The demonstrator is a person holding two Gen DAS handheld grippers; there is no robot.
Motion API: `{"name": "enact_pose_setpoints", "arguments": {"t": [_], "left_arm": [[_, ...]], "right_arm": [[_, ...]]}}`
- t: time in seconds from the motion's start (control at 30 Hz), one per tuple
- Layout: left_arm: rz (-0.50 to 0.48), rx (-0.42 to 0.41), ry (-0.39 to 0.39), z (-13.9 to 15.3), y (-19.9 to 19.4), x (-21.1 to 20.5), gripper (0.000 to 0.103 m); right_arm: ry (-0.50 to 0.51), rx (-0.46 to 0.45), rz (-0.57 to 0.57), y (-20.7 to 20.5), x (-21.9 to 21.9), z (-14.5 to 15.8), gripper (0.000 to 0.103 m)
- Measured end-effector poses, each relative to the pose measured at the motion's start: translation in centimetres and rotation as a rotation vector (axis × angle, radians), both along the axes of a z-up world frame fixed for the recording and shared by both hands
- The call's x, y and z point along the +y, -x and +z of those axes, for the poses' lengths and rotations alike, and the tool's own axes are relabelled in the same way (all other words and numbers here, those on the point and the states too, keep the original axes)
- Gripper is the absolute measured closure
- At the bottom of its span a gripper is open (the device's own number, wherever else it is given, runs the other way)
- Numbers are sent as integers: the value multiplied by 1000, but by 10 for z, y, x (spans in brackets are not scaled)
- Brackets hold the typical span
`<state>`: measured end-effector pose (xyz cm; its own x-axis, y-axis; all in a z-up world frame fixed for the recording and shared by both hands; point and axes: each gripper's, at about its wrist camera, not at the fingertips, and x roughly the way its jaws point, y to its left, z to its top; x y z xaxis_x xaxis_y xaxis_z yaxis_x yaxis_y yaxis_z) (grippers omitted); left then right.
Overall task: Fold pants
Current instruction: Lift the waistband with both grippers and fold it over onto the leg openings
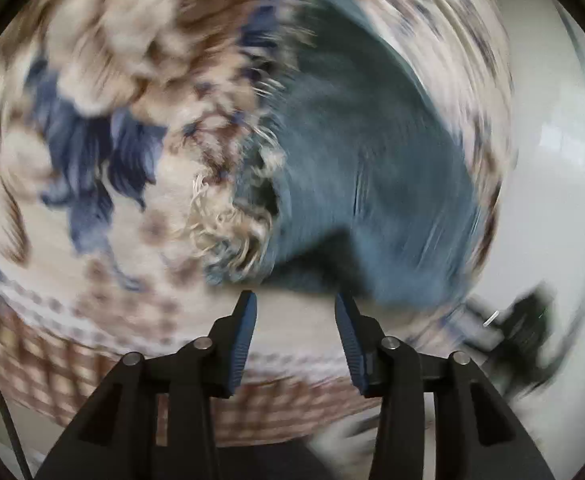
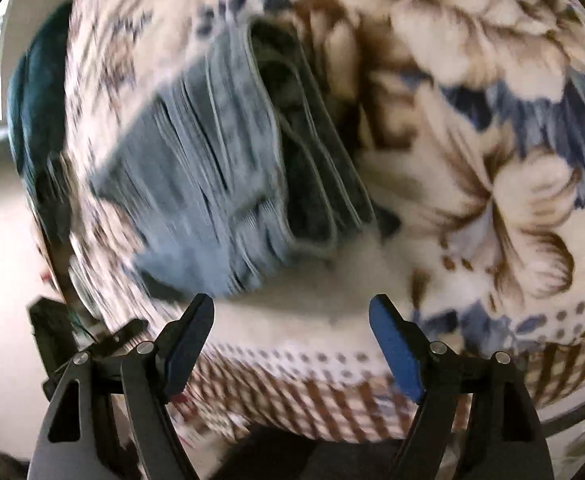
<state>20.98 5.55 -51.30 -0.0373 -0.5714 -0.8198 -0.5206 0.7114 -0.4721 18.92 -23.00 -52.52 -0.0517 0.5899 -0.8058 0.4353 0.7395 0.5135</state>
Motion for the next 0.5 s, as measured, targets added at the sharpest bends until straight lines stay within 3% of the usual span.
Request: {"name": "enact_pose_setpoints", "arguments": {"t": [0.1,0.17,0.27,0.3,0.33,0.4,0.47,0.5], "left_arm": [[237,88,178,-27,-9,6,64],[297,107,202,-38,-17,-1,64],[266,94,167,-45,-33,-16,66],[253,87,159,-47,-37,-22,69],[242,72,141,-46,-41,-24,85],[208,33,118,-41,-50,-36,93],[147,-3,56,-31,-37,-44,96],[69,4,-21,-26,-39,-49,96]], "right_arm": [[-50,18,-87,-1,-2,-9,21],[-93,24,-137,-4,-3,-12,21],[-82,20,-163,-1,2,-13,30],[-60,26,-163,0,8,-12,41],[-40,31,-164,-2,11,-12,58],[-11,29,-186,-1,11,-10,74],[-20,17,-217,4,0,-8,80],[-10,11,-223,5,-4,-4,81]]}}
